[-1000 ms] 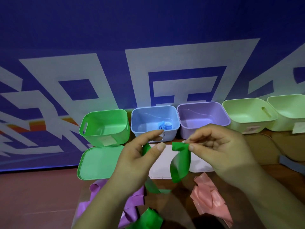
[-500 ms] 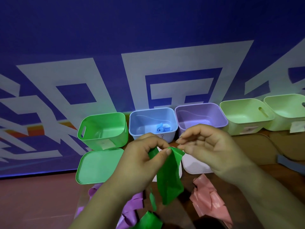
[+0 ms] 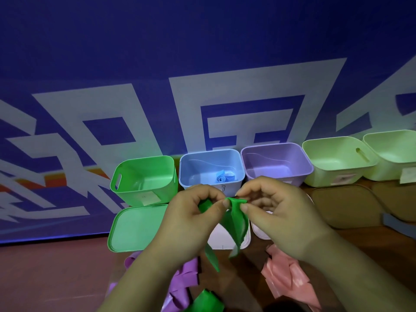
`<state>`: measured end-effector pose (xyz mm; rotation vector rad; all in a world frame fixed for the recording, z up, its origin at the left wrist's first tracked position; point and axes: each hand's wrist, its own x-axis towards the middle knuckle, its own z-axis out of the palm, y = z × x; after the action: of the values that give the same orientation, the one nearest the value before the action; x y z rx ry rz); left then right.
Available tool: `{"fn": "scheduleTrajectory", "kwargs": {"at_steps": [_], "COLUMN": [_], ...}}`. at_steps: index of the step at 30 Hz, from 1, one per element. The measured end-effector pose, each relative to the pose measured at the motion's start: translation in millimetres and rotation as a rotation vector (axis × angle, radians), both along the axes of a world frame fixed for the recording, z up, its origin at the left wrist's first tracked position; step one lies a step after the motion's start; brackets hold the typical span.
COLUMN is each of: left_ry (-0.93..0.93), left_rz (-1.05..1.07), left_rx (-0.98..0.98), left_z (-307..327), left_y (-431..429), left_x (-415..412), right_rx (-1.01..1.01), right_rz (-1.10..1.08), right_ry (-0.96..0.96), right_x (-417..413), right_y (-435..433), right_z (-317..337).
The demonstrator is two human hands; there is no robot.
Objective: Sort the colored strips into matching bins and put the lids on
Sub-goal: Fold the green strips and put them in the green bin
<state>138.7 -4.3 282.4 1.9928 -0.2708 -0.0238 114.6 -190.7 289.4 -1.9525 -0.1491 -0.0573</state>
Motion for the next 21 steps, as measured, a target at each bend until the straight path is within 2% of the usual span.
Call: {"fn": "scheduleTrajectory", "kwargs": {"at_steps": [8, 12, 18, 21], "left_ry": [0.047, 0.089, 0.396, 0.334], "left_rz": [-0.090, -0.101, 0.086, 0.044], "left_rx": [0.007, -0.008, -0.230, -0.247], "left_z": [5.7, 6.0, 9.0, 10.7], "left_y": [4.4, 3.9, 4.4, 9.2], "left_x": [-0.2, -2.6, -6.7, -10.8], "right_rx": [0.156, 0.135, 0.208, 0.198], "right_rz": [0.109, 0.032, -0.035, -0.081], "right_ry": [0.076, 0.040, 0.063, 0.074], "right_x": [-2.0, -1.0, 2.0, 2.4], "right_y": [-5.3, -4.0, -7.8, -7.8], "right_z": [-1.3, -7.2, -6.3, -5.9]}}
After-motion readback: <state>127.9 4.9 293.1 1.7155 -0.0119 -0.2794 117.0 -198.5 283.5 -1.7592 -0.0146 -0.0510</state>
